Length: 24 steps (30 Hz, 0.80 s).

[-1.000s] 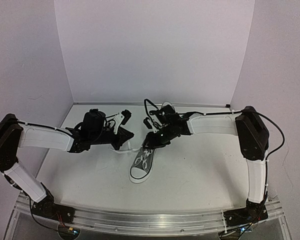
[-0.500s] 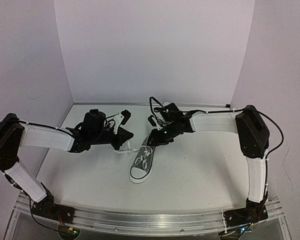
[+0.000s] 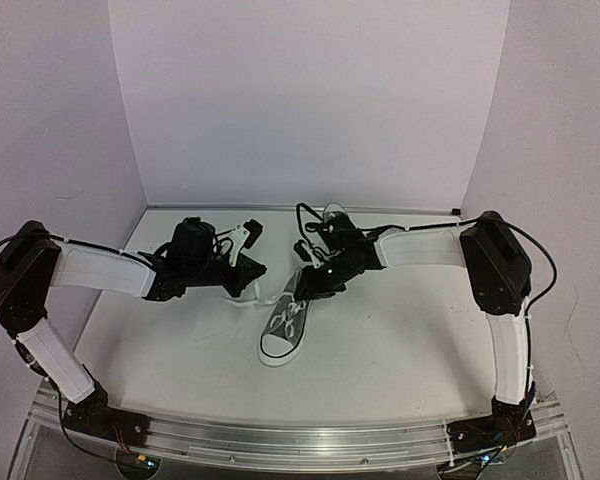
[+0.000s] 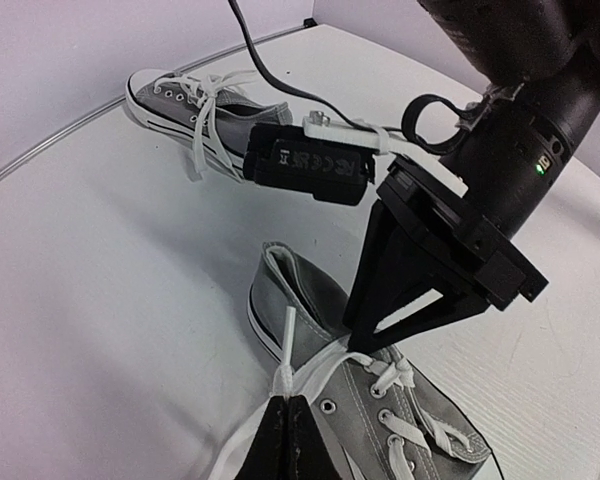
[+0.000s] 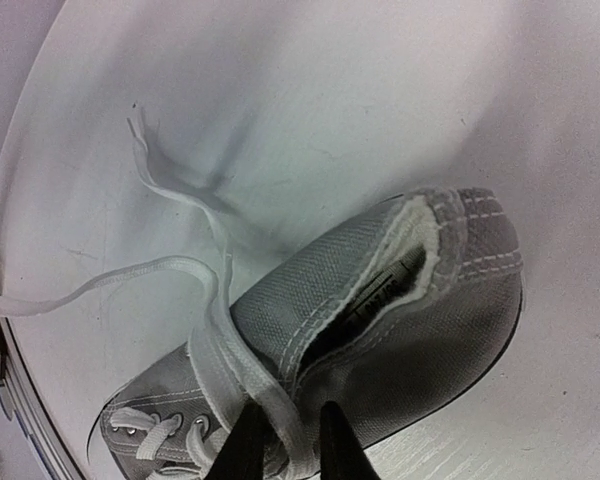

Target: Tie the shoes

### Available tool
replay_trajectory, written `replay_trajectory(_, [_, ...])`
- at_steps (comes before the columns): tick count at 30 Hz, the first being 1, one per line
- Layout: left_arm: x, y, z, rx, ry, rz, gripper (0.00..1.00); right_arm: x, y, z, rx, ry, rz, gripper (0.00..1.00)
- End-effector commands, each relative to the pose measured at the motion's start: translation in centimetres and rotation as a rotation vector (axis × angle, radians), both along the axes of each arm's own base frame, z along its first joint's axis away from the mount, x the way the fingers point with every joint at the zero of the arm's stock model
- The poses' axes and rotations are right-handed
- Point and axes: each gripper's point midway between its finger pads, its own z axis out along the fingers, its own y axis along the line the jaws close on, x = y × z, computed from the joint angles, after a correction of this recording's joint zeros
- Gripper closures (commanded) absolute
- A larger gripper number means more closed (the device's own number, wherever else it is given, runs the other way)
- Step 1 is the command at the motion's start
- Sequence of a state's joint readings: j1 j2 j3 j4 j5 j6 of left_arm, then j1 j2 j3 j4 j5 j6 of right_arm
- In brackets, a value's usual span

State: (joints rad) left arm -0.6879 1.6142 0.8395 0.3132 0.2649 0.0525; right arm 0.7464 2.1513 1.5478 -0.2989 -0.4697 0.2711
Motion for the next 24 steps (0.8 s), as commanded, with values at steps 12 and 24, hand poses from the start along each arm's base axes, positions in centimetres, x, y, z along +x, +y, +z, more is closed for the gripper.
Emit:
replay_trajectory(12, [3.3, -0.9, 0.7, 0.023, -0.102, 0.002, 1.00, -0.2, 0.7, 5.0, 0.075, -0.095, 0.070, 1.00])
replay_trajectory(24, [2.8, -3.3, -2.0, 0.122, -0.256, -0.242, 1.00, -1.8, 0.0, 5.9, 0.093, -0.105, 0.115, 1.00])
